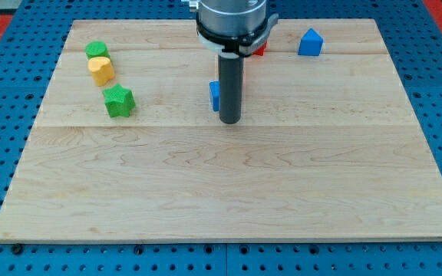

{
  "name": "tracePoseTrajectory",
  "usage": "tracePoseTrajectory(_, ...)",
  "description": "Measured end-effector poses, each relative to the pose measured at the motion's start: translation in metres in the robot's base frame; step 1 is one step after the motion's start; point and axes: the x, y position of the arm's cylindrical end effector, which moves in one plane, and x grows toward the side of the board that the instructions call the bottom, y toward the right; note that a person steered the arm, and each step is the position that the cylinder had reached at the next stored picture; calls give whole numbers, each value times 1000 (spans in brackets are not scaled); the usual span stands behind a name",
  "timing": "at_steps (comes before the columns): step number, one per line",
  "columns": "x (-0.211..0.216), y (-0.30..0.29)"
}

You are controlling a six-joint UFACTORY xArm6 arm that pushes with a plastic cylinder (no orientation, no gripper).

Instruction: Drag the yellow heart horizontal to the blue cube

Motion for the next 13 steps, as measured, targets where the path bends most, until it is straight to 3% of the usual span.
tracePoseTrajectory(1, -10, 35)
tracePoseTrajectory(2, 3, -27)
tracePoseTrajectory(4, 4, -275)
tracePoseTrajectory(5, -45, -245)
tracePoseTrajectory(6, -57, -217)
tracePoseTrajectory(7, -82, -264)
tracePoseTrajectory(8, -113, -263)
tracePoseTrajectory(9, -122, -204)
tracePoseTrajectory(11, -90, -109)
tracePoseTrajectory(12, -128, -142)
tracePoseTrajectory(13, -109, -161)
